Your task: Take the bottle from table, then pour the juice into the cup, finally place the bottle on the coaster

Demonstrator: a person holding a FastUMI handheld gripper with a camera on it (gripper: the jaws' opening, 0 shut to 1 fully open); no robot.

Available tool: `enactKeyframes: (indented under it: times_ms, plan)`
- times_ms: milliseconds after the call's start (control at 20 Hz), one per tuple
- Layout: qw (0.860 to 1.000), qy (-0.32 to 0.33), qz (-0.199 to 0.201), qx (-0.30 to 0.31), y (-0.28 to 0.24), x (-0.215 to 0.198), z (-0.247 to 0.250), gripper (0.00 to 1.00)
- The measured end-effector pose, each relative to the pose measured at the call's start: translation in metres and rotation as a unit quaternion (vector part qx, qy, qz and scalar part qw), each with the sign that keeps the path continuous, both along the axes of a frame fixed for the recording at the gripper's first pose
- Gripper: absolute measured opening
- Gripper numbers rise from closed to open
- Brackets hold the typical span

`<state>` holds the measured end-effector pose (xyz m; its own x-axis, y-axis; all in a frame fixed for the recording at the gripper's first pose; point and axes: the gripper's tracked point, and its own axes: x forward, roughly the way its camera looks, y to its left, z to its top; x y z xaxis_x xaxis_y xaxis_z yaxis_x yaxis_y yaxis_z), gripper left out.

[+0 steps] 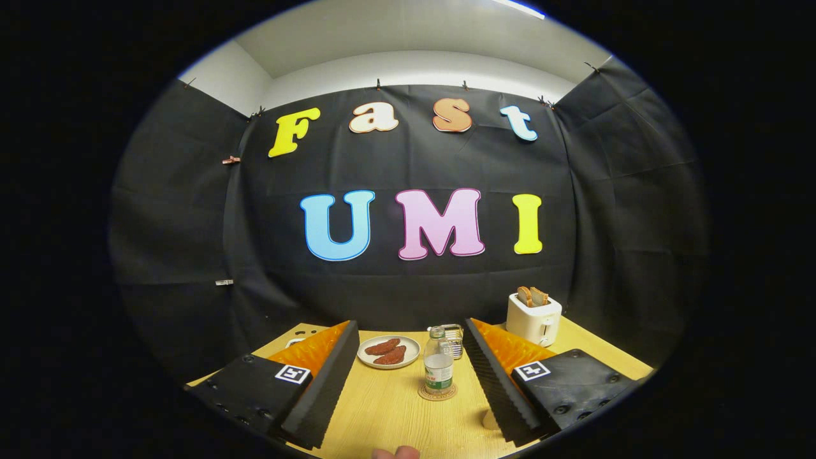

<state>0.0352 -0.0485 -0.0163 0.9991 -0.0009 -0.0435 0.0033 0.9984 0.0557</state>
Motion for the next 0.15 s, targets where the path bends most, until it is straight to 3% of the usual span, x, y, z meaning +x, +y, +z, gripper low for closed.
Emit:
enactKeyframes:
  times_ms: [150]
  plan:
    - [1.0, 0.005, 0.005, 0.0, 0.0017, 0.0003, -0.0025, 1.0]
